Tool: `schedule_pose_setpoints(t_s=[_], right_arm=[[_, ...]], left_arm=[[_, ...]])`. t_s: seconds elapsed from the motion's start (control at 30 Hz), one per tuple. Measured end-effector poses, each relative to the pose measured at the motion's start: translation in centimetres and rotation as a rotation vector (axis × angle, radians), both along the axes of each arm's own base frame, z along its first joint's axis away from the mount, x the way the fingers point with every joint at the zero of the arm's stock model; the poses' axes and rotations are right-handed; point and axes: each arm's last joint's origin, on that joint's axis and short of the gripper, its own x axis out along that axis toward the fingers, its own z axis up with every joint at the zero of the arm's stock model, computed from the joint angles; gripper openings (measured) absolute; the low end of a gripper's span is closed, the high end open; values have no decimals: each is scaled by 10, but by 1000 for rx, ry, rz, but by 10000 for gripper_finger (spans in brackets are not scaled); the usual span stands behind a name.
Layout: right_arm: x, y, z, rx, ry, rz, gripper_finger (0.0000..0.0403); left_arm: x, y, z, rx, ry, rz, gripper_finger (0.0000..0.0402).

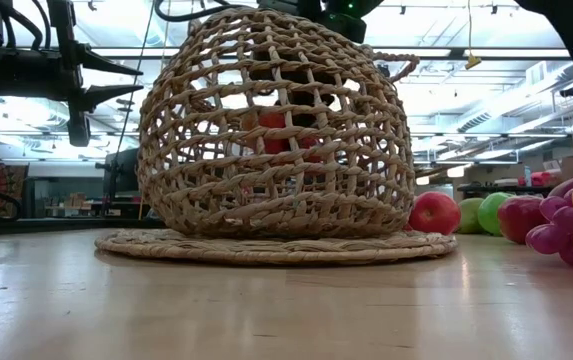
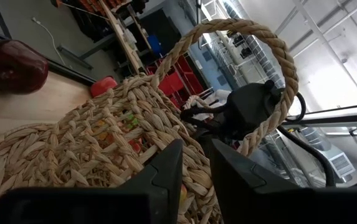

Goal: Build produce basket
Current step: Put the mango into the basket, then put the red apple into the basket

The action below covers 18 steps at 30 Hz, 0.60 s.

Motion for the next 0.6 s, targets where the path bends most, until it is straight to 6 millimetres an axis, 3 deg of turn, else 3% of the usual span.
schedule_pose_setpoints(t_s=[0.33, 0.6], right_arm=[[0, 0, 3, 13, 6, -38, 389], [4, -2, 36, -18, -72, -56, 394]], left_arm=[[0, 0, 0, 0, 0, 0, 89], [0, 0, 0, 0, 0, 0, 88]])
